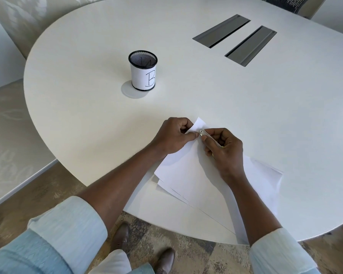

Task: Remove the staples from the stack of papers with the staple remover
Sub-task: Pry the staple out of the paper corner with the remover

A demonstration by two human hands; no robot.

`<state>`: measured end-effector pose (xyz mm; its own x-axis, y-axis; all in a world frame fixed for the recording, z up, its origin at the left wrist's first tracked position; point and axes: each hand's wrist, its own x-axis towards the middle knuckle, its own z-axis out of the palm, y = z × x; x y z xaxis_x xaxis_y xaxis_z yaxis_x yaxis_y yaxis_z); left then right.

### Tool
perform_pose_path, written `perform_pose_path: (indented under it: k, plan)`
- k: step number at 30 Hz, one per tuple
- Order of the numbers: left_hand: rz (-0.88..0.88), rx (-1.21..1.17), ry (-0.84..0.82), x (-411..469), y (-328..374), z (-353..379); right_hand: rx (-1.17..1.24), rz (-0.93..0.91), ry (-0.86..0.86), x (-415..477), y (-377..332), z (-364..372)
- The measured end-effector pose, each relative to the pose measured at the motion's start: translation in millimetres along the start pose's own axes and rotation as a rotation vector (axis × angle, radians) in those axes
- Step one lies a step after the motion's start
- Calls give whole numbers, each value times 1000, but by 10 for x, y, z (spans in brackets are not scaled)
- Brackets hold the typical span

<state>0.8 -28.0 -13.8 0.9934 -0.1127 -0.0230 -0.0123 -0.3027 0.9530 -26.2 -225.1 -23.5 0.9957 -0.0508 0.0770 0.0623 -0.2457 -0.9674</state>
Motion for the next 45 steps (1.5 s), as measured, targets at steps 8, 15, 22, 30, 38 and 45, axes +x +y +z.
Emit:
perform_pose_path:
  k: [8,15,22,30,38,45]
  plan:
    - [14,23,-7,25,-34,6,-33,13,13,-4,-21,10]
    - [26,53,-3,11,-10,1,-56,22,11,-12,-23,23]
    - [11,45,-10,12,-9,-3,-118,23,13,-18,12,35]
    - [0,46,-27,20,10,0,-149,14,19,-15,12,51]
    - [9,61,-10,23,7,3,-154,0,24,-29,6,49]
    - [11,66,5,29,-6,15,-142,-18,28,-42,-8,65]
